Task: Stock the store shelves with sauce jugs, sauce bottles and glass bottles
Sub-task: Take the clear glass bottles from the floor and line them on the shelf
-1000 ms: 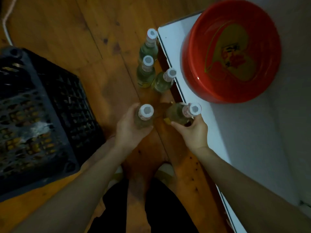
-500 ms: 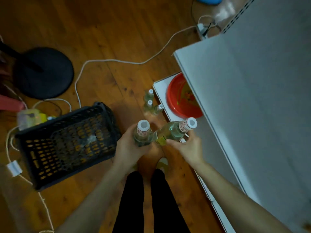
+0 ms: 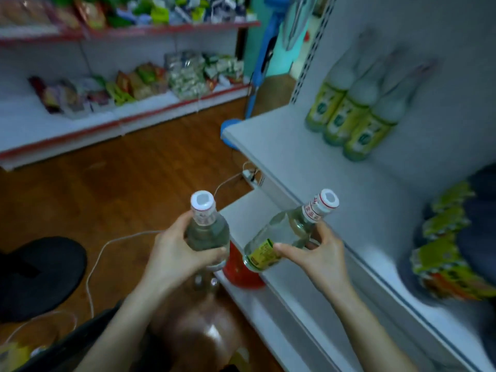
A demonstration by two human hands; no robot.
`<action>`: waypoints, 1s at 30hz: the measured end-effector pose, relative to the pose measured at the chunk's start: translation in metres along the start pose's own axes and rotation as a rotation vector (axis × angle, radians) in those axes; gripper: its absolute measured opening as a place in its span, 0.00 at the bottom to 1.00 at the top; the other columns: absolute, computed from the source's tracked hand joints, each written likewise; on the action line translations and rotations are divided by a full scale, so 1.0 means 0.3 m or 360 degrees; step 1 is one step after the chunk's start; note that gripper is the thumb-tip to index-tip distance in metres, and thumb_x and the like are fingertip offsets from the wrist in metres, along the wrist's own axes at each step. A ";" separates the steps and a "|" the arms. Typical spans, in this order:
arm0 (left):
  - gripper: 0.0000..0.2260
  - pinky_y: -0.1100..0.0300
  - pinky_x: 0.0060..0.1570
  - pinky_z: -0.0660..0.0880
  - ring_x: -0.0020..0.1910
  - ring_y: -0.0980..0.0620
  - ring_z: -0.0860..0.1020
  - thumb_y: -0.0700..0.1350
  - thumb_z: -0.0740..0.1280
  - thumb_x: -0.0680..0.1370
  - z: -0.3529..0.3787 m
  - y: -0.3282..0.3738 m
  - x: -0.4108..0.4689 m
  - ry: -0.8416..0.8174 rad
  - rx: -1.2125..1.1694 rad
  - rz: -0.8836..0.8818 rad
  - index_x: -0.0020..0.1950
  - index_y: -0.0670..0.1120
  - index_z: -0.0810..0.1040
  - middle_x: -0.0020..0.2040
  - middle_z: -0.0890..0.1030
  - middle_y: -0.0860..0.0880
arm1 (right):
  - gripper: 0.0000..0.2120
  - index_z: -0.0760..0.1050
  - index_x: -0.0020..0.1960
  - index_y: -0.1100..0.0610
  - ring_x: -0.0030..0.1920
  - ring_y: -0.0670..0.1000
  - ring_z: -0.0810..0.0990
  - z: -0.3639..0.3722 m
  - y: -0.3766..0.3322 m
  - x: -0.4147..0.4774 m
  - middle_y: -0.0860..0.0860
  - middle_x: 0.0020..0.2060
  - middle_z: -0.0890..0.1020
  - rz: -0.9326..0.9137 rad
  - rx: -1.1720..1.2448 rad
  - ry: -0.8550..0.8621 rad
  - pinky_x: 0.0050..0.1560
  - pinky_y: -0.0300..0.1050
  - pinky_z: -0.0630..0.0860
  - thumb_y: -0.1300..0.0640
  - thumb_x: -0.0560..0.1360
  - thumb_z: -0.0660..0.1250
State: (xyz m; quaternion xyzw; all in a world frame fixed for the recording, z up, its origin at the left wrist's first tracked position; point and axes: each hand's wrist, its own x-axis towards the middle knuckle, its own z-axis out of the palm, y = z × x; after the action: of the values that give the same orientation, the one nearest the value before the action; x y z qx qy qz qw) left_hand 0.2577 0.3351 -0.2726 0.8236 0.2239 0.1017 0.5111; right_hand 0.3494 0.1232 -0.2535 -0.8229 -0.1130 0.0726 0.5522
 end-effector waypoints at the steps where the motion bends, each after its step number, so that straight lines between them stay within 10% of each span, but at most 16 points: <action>1: 0.30 0.66 0.44 0.70 0.44 0.62 0.75 0.46 0.80 0.59 -0.005 0.051 0.040 0.0002 -0.0002 0.0041 0.55 0.57 0.70 0.46 0.76 0.60 | 0.24 0.74 0.47 0.44 0.44 0.37 0.80 -0.039 -0.034 0.026 0.40 0.44 0.81 -0.0037 0.0006 0.0030 0.44 0.28 0.75 0.63 0.59 0.79; 16: 0.33 0.65 0.46 0.75 0.49 0.62 0.77 0.57 0.77 0.57 0.072 0.507 0.530 -0.0159 -0.0104 0.0572 0.59 0.57 0.72 0.49 0.79 0.61 | 0.21 0.75 0.45 0.43 0.43 0.34 0.79 -0.315 -0.283 0.343 0.36 0.38 0.83 -0.0365 0.0075 0.0400 0.41 0.30 0.77 0.63 0.60 0.78; 30: 0.34 0.61 0.48 0.78 0.49 0.58 0.80 0.55 0.77 0.53 0.212 0.606 0.947 -0.1036 -0.0062 0.0768 0.58 0.55 0.74 0.51 0.82 0.56 | 0.21 0.74 0.46 0.44 0.39 0.33 0.78 -0.255 -0.226 0.537 0.40 0.43 0.81 -0.0029 -0.0039 0.0775 0.39 0.27 0.74 0.60 0.61 0.78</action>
State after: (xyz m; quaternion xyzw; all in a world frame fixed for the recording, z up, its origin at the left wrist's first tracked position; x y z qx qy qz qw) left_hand 0.5807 0.3503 -0.1577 0.8318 -0.1512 -0.0432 0.5323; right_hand 0.5162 0.1224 -0.1607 -0.8217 0.0153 -0.1343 0.5537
